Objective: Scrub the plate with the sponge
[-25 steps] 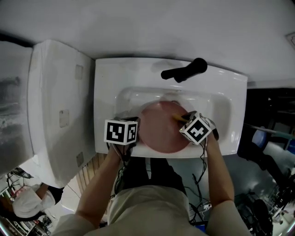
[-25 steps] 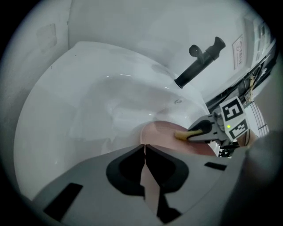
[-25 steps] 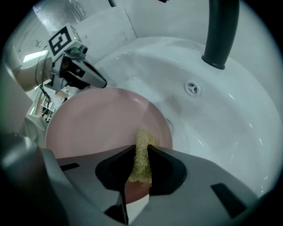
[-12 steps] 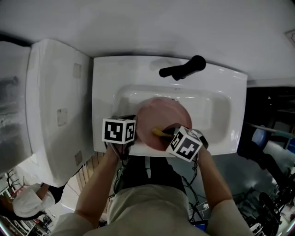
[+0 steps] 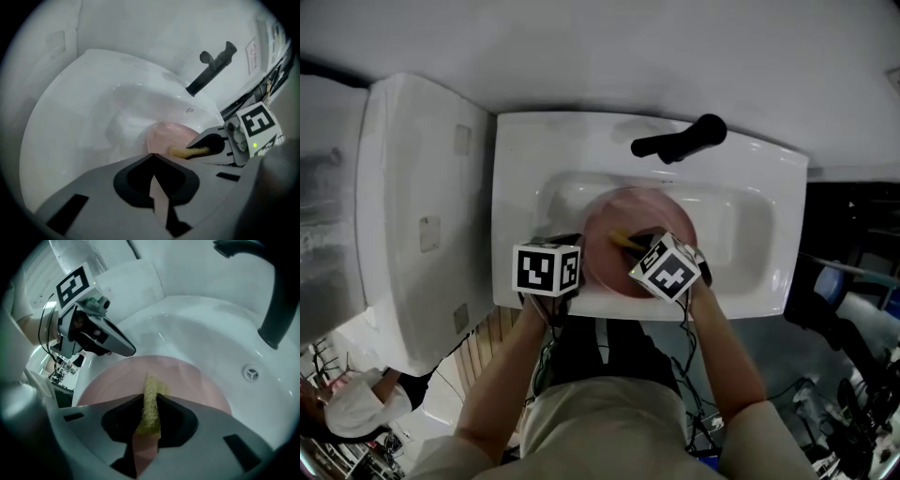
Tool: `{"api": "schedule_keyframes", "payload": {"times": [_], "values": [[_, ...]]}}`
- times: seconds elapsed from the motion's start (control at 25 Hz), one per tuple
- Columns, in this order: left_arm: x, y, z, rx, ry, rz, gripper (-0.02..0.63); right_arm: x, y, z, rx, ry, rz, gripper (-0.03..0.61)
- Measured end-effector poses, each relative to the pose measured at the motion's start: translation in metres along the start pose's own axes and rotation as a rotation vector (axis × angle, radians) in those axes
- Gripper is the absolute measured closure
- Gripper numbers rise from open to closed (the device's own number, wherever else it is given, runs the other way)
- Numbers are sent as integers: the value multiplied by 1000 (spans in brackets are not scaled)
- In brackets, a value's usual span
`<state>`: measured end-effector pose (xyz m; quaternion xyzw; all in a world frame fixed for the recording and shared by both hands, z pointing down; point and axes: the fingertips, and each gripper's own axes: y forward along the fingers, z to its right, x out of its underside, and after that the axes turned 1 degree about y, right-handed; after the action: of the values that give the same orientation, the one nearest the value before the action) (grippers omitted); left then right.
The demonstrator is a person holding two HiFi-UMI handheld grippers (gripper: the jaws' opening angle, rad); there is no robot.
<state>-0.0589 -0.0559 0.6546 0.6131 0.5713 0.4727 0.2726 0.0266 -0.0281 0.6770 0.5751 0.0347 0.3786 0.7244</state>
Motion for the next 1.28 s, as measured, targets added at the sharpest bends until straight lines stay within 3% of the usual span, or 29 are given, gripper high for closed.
{"api": "schedule_keyframes", "payload": {"times": [0.16,0.4,0.68,0.8,0.96,1.08,1.28], "values": [[0,0,0,-10,9,0,611,4,3,26,85,24,-7,494],[0,2,1,-18,25,-2,611,33,-12,70,266,-4,-148,491],[5,5,10,1,41,-18,609,78,-50,82,337,38,-274,491],[7,5,13,23,42,-21,609,90,-58,70,298,86,-300,491],[12,5,19,40,62,-30,609,86,-59,38,176,157,-257,492],[15,1,25,61,73,-29,609,68,-56,13,76,196,-154,492],[10,-18,44,127,99,26,609,34,-68,-2,62,239,81,492]]}}
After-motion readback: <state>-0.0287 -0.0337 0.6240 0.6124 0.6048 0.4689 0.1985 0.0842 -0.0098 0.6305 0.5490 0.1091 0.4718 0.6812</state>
